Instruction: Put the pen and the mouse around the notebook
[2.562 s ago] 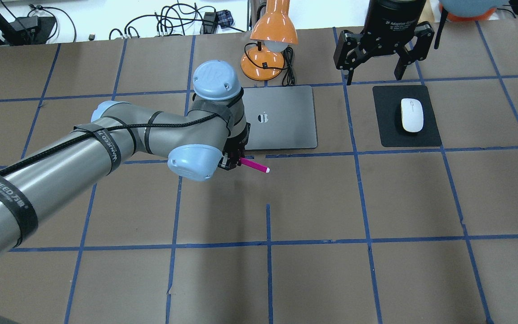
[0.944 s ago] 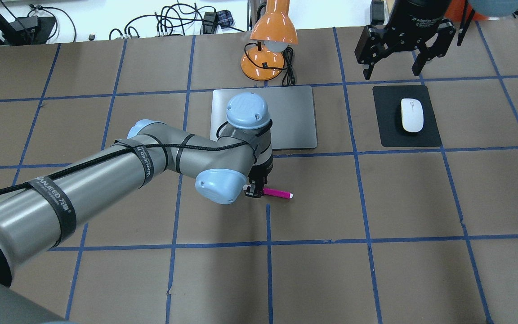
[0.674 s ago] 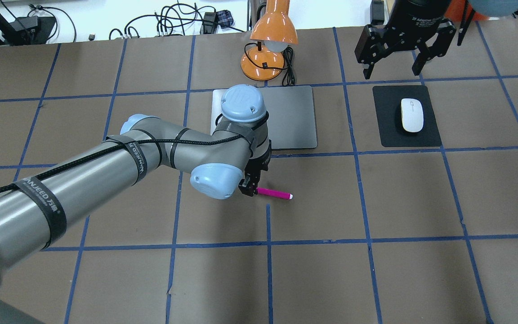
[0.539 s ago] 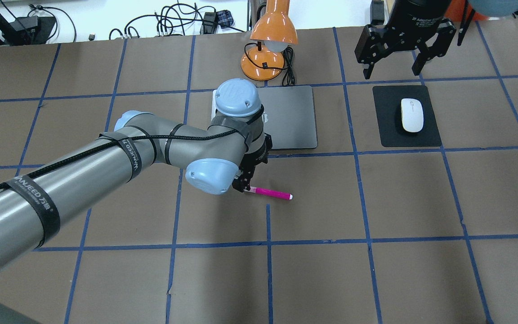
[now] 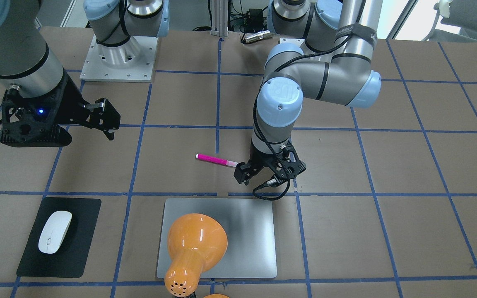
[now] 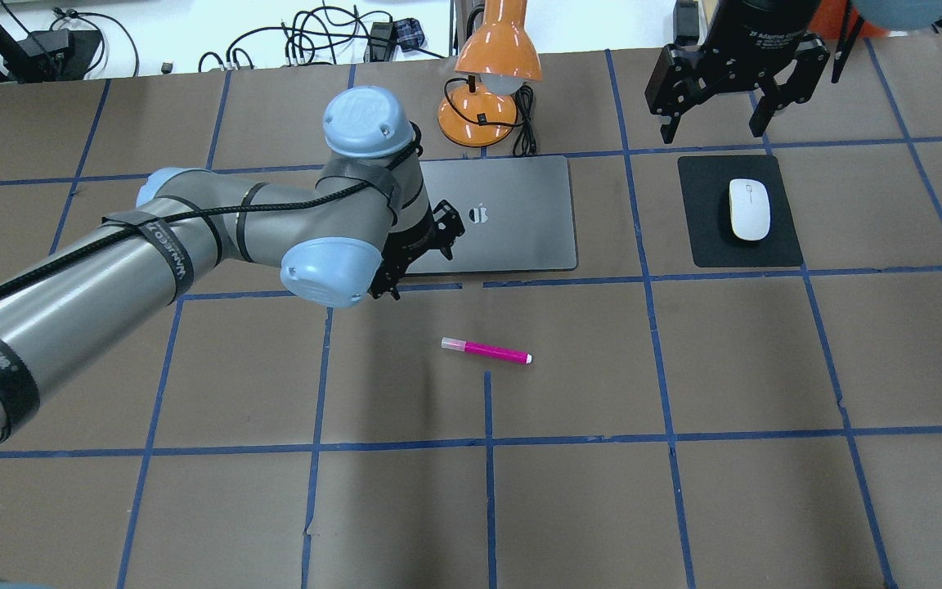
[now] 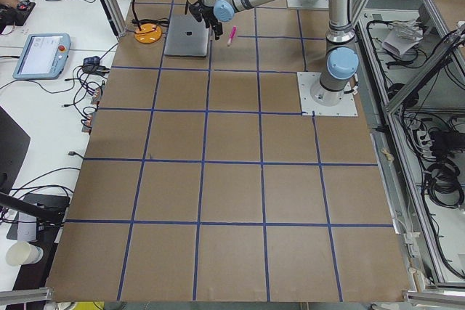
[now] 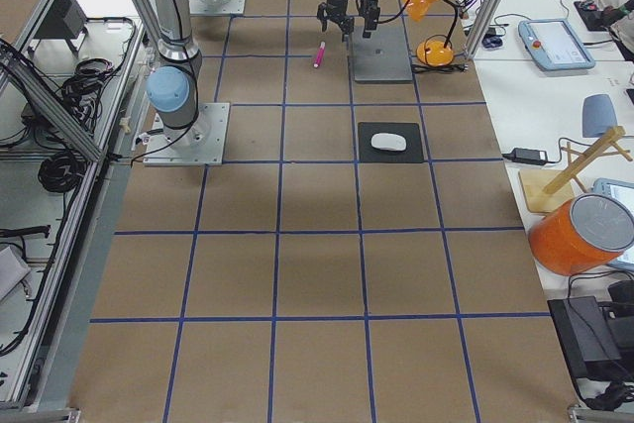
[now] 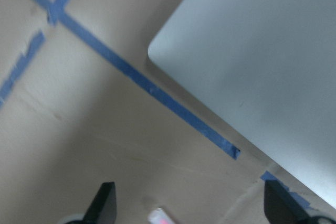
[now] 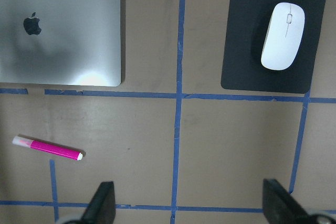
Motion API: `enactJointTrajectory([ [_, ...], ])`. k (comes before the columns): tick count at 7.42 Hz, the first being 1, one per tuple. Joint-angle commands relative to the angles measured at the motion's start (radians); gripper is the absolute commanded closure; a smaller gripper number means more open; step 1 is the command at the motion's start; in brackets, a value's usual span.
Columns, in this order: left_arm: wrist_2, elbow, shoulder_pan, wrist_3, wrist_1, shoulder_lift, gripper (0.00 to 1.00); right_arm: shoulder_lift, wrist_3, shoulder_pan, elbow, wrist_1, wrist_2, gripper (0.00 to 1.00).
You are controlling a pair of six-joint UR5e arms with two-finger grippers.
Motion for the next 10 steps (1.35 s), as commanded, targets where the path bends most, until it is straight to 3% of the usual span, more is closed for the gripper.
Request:
enactJointTrajectory([
  [1,0.022,0.148,0.101,0.318,-0.209,0.051,0.0,0.0,0.002,0.0,0.001,0.0,0.0,0.0],
  [3,0.013,0.243,0.123,0.406,-0.372,0.091,0.0,0.0,0.002,0.0,0.001,-0.002,0.0,0.0],
  [6,0.014,0.248,0.152,0.445,-0.386,0.125,0.0,-0.003,0.002,0.0,0.021,-0.084,0.034,0.0],
  [10,-0.035,0.23,0.249,0.712,-0.471,0.183,0.0,-0.037,0.002,-0.003,0.11,-0.188,0.031,0.0],
])
